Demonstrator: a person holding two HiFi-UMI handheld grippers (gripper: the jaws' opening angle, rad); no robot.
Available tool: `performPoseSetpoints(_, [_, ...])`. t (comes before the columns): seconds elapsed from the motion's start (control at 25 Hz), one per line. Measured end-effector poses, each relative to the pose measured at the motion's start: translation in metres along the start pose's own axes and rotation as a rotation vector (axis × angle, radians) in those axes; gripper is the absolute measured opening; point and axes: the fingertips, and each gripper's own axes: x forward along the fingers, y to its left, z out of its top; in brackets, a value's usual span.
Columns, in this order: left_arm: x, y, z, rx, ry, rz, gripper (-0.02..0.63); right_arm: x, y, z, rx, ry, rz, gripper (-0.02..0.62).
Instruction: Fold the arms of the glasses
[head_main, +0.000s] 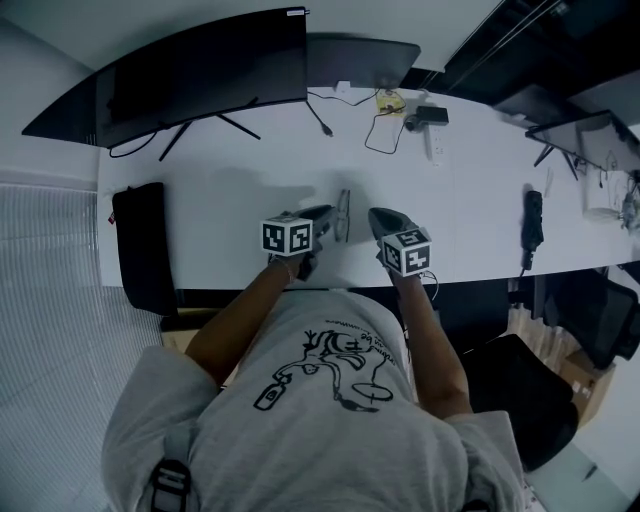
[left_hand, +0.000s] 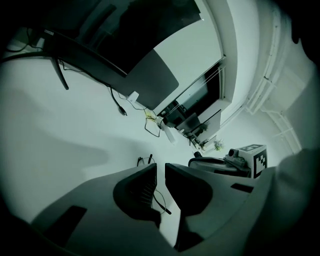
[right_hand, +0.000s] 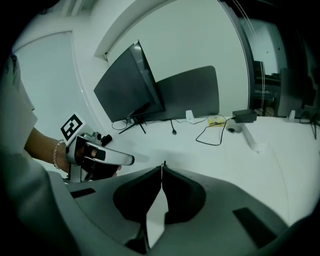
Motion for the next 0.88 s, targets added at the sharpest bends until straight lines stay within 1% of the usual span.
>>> performPoseSetpoints(0.16, [-0.015, -0.013, 0.015, 0.057, -0.054, -0.006, 0.052, -0.021, 0.007, 0.02, -0.028, -0.057, -0.014, 0.015])
performPoseSetpoints(0.32, [-0.038, -0.034, 0.034, 0.136, -0.12, -0.014, 0.032, -0.049, 0.016, 0.047, -0.069, -0.12, -0.041, 0.015])
performPoseSetpoints(0.6, [-0.081, -0.075, 0.07, 0.279, -0.238, -0.026, 0.025, -0.1, 0.034, 0.102, -0.131, -0.243, -0.085, 0.015])
performPoseSetpoints(0.72, [-0.096, -0.09, 0.082, 0.337, -0.271, -0.043, 0.025, -0.118, 0.043, 0.119, -0.14, -0.277, -0.086, 0.015])
performPoseSetpoints(0.88, [-0.117, -0.11, 0.094, 0.391, -0.313, -0.057, 0.025, -0.142, 0.059, 0.137, -0.178, -0.316, -0.092, 0.015])
